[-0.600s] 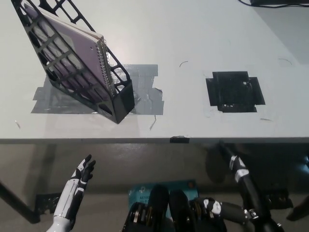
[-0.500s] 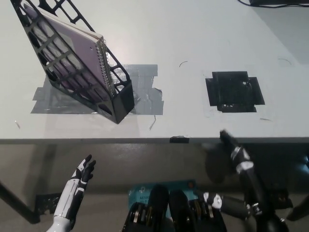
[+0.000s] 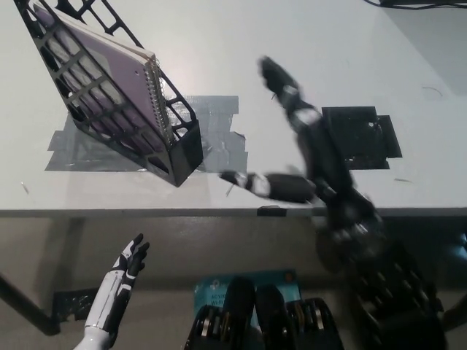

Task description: A shelf with a book inside it is placed on the center of the desk infront of the robot. The robot uses its right hand to grab the book, take it out and hand it to a person.

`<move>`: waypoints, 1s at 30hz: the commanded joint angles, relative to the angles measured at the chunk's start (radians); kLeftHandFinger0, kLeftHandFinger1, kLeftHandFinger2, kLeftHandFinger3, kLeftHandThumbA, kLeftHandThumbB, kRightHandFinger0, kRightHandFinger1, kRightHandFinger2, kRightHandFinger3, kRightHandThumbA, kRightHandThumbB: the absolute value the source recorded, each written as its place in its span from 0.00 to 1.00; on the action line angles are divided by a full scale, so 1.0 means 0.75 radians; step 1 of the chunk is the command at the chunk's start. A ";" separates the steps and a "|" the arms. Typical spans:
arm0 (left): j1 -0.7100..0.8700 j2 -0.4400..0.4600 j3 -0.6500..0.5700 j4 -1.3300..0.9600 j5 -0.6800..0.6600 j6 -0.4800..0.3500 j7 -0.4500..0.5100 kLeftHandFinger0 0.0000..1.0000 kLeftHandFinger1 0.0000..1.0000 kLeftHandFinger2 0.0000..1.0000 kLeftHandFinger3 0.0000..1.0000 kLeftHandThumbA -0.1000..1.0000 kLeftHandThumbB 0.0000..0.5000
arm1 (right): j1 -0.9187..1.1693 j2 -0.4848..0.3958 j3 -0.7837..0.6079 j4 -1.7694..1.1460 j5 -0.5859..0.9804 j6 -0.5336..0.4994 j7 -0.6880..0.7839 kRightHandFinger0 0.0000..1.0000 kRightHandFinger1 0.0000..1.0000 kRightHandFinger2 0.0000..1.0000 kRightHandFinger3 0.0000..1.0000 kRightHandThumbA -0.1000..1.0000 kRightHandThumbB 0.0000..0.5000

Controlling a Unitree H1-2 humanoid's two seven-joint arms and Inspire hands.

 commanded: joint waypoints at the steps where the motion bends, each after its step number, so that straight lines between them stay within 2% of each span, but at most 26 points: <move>1: -0.016 0.008 -0.011 -0.049 0.005 -0.024 -0.024 1.00 1.00 1.00 1.00 1.00 0.61 | -0.189 0.059 -0.002 0.140 -0.004 0.086 0.013 1.00 1.00 1.00 1.00 1.00 0.86; 3: -0.016 0.006 -0.012 -0.056 0.003 -0.016 -0.027 1.00 1.00 1.00 1.00 1.00 0.58 | -0.257 0.078 -0.009 0.236 0.005 0.074 0.010 1.00 1.00 1.00 1.00 1.00 0.84; 4: -0.018 0.007 -0.012 -0.052 -0.003 -0.017 -0.032 1.00 1.00 1.00 1.00 1.00 0.57 | -0.304 0.096 -0.013 0.307 0.005 0.071 0.002 1.00 1.00 1.00 1.00 1.00 0.89; 5: -0.019 0.007 -0.012 -0.049 -0.007 -0.017 -0.035 1.00 1.00 1.00 1.00 1.00 0.57 | -0.336 0.107 -0.015 0.355 0.005 0.068 -0.003 1.00 1.00 1.00 1.00 1.00 0.89; 7: -0.018 0.007 -0.014 -0.054 -0.003 -0.011 -0.037 1.00 1.00 1.00 1.00 1.00 0.62 | -0.387 0.132 -0.021 0.441 0.014 0.065 -0.005 1.00 1.00 1.00 1.00 1.00 0.92; 10: -0.018 0.010 -0.018 -0.052 -0.003 -0.042 -0.046 1.00 1.00 1.00 1.00 1.00 0.55 | -0.463 0.170 -0.040 0.564 0.030 0.038 -0.014 1.00 1.00 1.00 1.00 1.00 0.90; 12: -0.020 0.011 -0.018 -0.051 -0.010 -0.038 -0.052 1.00 1.00 1.00 1.00 1.00 0.55 | -0.516 0.196 -0.054 0.642 0.033 0.034 -0.025 1.00 1.00 1.00 1.00 1.00 0.91; 14: -0.024 0.011 -0.017 -0.048 0.001 -0.030 -0.049 1.00 1.00 1.00 1.00 1.00 0.57 | -0.557 0.219 -0.070 0.703 0.049 0.017 -0.024 1.00 1.00 1.00 1.00 1.00 0.99; 17: -0.025 0.013 -0.020 -0.046 0.000 -0.038 -0.054 1.00 1.00 1.00 1.00 1.00 0.57 | -0.588 0.247 -0.092 0.763 0.077 -0.029 -0.008 1.00 1.00 1.00 1.00 1.00 0.92; 20: -0.029 0.015 -0.022 -0.049 -0.001 -0.045 -0.059 1.00 1.00 1.00 1.00 1.00 0.56 | -0.628 0.278 -0.108 0.810 0.076 -0.022 -0.025 1.00 1.00 1.00 1.00 1.00 0.88; 24: -0.027 0.008 -0.015 -0.059 -0.019 -0.009 -0.060 1.00 1.00 1.00 1.00 1.00 0.59 | -0.642 0.330 -0.147 0.831 0.135 -0.011 0.000 1.00 1.00 1.00 1.00 1.00 0.78; 29: -0.024 0.014 -0.021 -0.068 0.000 -0.005 -0.065 1.00 1.00 1.00 1.00 1.00 0.60 | -0.639 0.372 -0.187 0.848 0.178 0.008 0.004 1.00 1.00 1.00 1.00 1.00 0.78; 30: -0.025 0.019 -0.026 -0.070 0.021 -0.004 -0.062 1.00 1.00 1.00 1.00 1.00 0.58 | -0.633 0.380 -0.197 0.842 0.197 0.019 0.014 1.00 1.00 1.00 1.00 1.00 0.75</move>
